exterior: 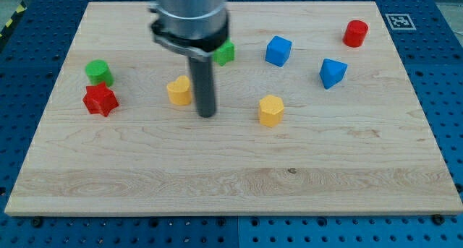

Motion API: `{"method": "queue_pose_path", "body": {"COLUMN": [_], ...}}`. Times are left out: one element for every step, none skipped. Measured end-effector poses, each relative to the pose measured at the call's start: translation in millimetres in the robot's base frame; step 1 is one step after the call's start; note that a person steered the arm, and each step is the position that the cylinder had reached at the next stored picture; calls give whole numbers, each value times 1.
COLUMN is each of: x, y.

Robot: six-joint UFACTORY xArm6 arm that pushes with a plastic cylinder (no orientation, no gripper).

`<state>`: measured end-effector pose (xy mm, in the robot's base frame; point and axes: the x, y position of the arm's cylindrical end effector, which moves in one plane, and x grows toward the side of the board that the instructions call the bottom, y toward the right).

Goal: Move the yellow heart bottom left to the green star

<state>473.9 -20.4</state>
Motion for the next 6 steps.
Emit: {"method": "queue_pose_path", "body": {"x": [-15, -32, -32, -32, -42, -65], "y": [26, 6, -31, -75, -90, -80]}}
